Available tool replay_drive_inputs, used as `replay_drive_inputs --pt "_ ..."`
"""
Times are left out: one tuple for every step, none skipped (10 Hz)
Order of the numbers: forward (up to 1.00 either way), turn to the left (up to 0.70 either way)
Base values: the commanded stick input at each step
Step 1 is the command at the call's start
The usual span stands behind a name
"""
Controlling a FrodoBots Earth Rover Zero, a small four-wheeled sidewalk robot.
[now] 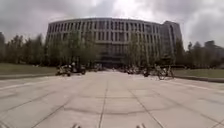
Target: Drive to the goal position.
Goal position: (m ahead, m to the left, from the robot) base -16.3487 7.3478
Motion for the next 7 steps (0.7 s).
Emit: replay_drive_inputs --pt "0.60 0.00" --pt "0.60 0.00" --pt "0.60 0.00" --pt "0.60 0.00" --pt "0.60 0.00" --pt "0.60 0.00" --pt "0.60 0.00"
